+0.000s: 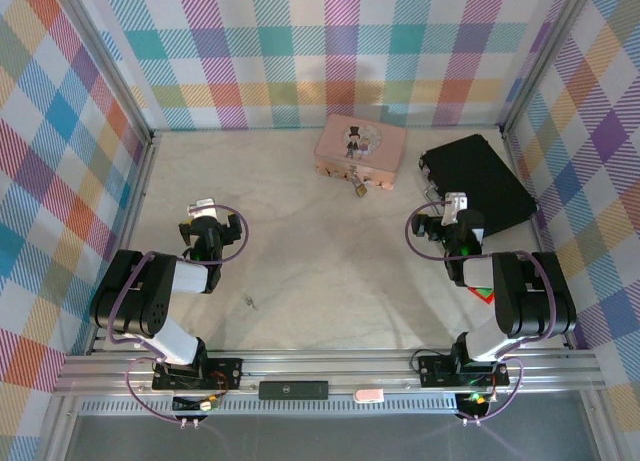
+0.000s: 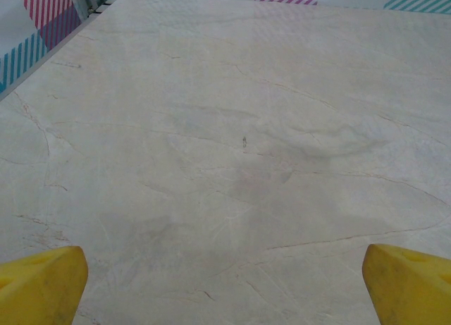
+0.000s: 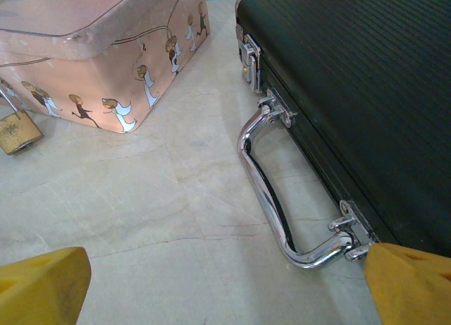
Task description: Unlock a padlock with a key
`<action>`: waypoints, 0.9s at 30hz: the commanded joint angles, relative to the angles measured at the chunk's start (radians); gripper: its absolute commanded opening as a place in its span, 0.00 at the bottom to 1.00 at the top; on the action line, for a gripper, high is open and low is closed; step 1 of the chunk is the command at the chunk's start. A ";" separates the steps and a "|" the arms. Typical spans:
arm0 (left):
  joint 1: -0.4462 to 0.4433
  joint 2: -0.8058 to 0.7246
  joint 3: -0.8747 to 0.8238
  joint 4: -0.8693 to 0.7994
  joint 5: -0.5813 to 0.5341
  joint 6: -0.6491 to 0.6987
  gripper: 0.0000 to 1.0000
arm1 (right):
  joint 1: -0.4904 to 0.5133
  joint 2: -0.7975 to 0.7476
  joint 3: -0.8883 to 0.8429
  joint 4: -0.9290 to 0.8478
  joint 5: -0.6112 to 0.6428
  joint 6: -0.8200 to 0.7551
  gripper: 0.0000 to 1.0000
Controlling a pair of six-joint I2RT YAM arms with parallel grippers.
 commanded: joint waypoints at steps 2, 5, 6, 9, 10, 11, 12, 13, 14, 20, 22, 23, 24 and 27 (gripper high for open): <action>-0.001 0.001 0.005 0.030 -0.012 -0.002 1.00 | -0.010 -0.002 0.021 0.009 -0.019 -0.007 0.99; 0.000 0.001 0.006 0.029 -0.012 -0.002 0.99 | -0.010 -0.001 0.023 0.008 -0.019 -0.008 0.99; -0.001 0.000 0.005 0.030 -0.012 -0.002 0.99 | -0.010 0.000 0.023 0.008 -0.019 -0.008 0.99; 0.000 0.000 0.005 0.029 -0.012 -0.002 0.99 | -0.010 0.000 0.023 0.008 -0.019 -0.008 0.99; -0.001 0.001 0.005 0.029 -0.011 -0.003 0.99 | -0.010 -0.001 0.022 0.008 -0.019 -0.007 0.99; -0.001 0.000 0.006 0.029 -0.012 -0.003 1.00 | -0.010 0.000 0.022 0.009 -0.019 -0.008 0.99; -0.001 0.001 0.005 0.029 -0.012 -0.003 0.99 | -0.009 -0.001 0.021 0.009 -0.019 -0.008 0.99; 0.000 0.001 0.006 0.030 -0.012 -0.002 1.00 | -0.010 -0.001 0.020 0.012 -0.019 -0.008 0.99; 0.000 0.001 0.005 0.030 -0.012 -0.002 0.99 | -0.010 -0.004 0.019 0.012 -0.014 -0.008 0.99; -0.001 -0.001 0.000 0.035 -0.012 -0.002 1.00 | 0.008 -0.119 0.116 -0.257 0.023 -0.016 0.99; -0.005 -0.009 0.006 0.022 -0.033 -0.002 1.00 | 0.019 -0.162 0.148 -0.343 0.043 -0.015 0.99; -0.007 -0.024 0.008 -0.001 -0.028 -0.003 1.00 | 0.021 -0.181 0.172 -0.401 0.057 0.012 0.99; -0.010 -0.025 0.005 0.009 -0.017 0.005 1.00 | 0.021 -0.196 0.199 -0.461 0.071 0.054 0.99; -0.020 -0.043 0.013 -0.012 -0.007 0.029 1.00 | 0.020 -0.210 0.311 -0.684 0.034 0.197 0.99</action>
